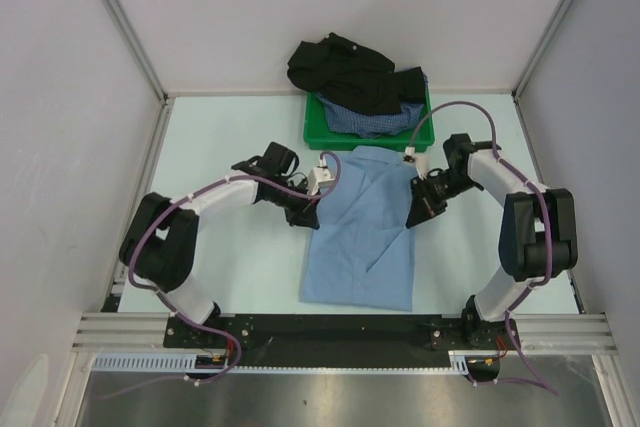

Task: Fold and stack the long sleeve shirts
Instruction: Fold the shirt

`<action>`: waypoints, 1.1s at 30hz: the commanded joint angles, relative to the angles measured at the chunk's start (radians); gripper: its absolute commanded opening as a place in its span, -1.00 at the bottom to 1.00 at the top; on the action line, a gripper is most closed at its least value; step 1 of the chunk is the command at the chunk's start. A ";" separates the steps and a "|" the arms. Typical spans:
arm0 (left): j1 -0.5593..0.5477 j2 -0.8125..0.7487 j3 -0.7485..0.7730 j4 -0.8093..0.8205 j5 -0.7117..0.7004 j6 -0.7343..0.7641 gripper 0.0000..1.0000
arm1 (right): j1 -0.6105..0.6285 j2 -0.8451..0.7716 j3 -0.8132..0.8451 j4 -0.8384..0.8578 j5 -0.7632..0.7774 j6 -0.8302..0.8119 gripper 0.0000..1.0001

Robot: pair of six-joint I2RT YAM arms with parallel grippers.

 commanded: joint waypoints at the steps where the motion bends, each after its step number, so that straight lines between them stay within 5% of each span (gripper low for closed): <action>1: 0.024 0.066 0.064 0.034 -0.036 -0.028 -1.00 | -0.023 0.040 0.070 0.087 0.022 0.030 -1.00; 21: 0.024 0.199 0.129 0.069 -0.120 -0.105 -1.00 | -0.015 0.105 0.030 0.183 0.132 0.109 -1.00; 25: 0.022 0.213 0.147 0.063 -0.105 -0.134 -0.99 | -0.042 0.047 0.041 0.150 0.122 0.142 -0.25; 28: 0.029 0.197 0.138 0.055 -0.091 -0.166 -0.61 | -0.088 -0.057 0.053 0.138 0.010 0.189 0.08; 29: 0.039 0.181 0.127 0.064 -0.059 -0.203 -0.34 | -0.092 -0.103 0.052 0.131 -0.031 0.198 0.11; 33: 0.148 0.034 0.005 0.260 0.115 -0.397 0.20 | -0.026 -0.202 -0.011 0.188 -0.220 0.315 0.14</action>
